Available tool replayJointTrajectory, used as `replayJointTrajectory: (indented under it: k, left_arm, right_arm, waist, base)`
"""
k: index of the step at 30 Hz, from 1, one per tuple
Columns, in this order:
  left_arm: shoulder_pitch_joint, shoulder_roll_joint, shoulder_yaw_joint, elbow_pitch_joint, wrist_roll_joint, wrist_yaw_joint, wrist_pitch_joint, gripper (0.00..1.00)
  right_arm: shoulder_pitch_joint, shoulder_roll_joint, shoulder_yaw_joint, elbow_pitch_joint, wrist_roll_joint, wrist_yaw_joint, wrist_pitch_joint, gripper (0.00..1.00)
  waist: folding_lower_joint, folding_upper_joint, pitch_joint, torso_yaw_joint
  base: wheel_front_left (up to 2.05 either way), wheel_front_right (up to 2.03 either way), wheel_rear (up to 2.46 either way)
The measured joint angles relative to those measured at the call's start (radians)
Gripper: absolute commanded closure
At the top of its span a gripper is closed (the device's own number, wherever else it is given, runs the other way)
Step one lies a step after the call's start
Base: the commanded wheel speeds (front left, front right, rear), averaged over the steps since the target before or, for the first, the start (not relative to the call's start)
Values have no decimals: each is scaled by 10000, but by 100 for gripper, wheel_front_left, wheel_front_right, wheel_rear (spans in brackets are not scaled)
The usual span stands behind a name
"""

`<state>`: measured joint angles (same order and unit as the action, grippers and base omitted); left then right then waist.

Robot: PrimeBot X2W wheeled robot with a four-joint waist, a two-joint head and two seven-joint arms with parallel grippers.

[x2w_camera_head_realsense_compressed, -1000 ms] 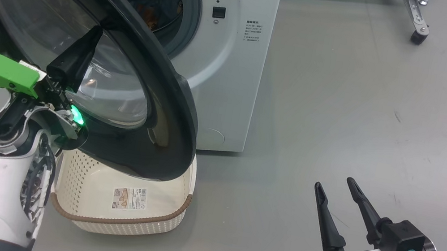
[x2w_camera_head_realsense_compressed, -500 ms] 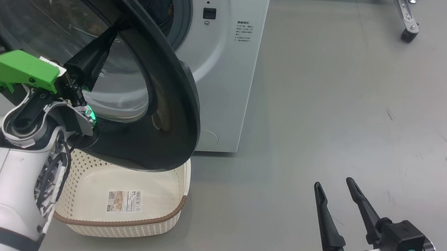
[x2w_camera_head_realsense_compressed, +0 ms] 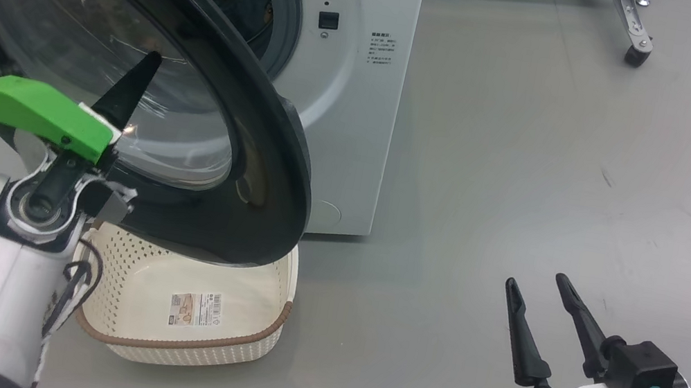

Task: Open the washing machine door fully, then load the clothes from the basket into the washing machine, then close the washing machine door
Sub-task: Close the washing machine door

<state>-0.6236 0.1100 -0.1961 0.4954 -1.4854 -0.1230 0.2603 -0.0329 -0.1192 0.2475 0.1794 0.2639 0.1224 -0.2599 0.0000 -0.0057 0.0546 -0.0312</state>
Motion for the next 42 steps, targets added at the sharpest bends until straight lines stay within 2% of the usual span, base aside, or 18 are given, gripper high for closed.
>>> replayJointTrajectory:
  k: [3, 4, 5, 8, 10, 12, 15, 20, 30, 42]
  left_arm:
    - [544, 711, -470, -40, 1480, 0, -702, 60]
    - [789, 984, -617, -36, 1946, 0, -963, 21]
    - [1034, 1189, -694, -27, 2297, 0, -1220, 0]
    - [1659, 1592, -978, -13, 3333, 0, -2100, 0]
    - [1969, 2094, -1557, 121, 4801, -12, -2798, 0]
    - [2345, 2412, -1755, 251, 5572, -12, -3327, 0]
    - [2902, 2393, -1904, 257, 5952, 54, -4096, 0]
    - [3556, 2201, -1845, 245, 6391, 527, -5356, 0]
    - [4911, 1981, -1336, 92, 6982, 1216, -5208, 0]
    - [5490, 1714, -267, -1365, 8192, 1457, -5168, 0]
  right_arm:
    - [19, 4, -111, 2, 0, 0, 0, 0]
    - [20, 12, -165, 2, 0, 0, 0, 0]
    - [21, 17, -226, 0, 0, 0, 0, 0]
    - [26, 27, -270, -4, 0, 0, 0, 0]
    - [35, 36, -345, -6, 0, 0, 0, 0]
    - [74, 33, -460, -13, 0, 0, 0, 0]
    - [131, 42, -464, -27, -2, 0, 0, 0]
    - [199, 38, -583, -84, -19, 0, 0, 0]
    - [216, 48, -780, -128, -56, 0, 0, 0]
    - [229, 75, -1030, -117, -125, 0, 0, 0]
  waist:
    - [0, 0, -19, 85]
    - [0, 0, -35, 103]
    - [0, 0, -55, 122]
    - [0, 0, -106, 167]
    - [0, 0, -135, 185]
    - [0, 0, -173, 221]
    - [0, 0, -214, 263]
    - [0, 0, -249, 333]
    - [0, 0, -349, 436]
    - [0, 0, -428, 521]
  base:
    - [0, 0, 0]
    - [0, 0, 0]
    - [0, 0, 0]
    - [0, 0, 0]
    - [0, 0, 0]
    - [0, 0, 0]
    - [0, 0, 0]
    - [0, 0, 0]
    - [0, 0, 0]
    - [0, 0, 0]
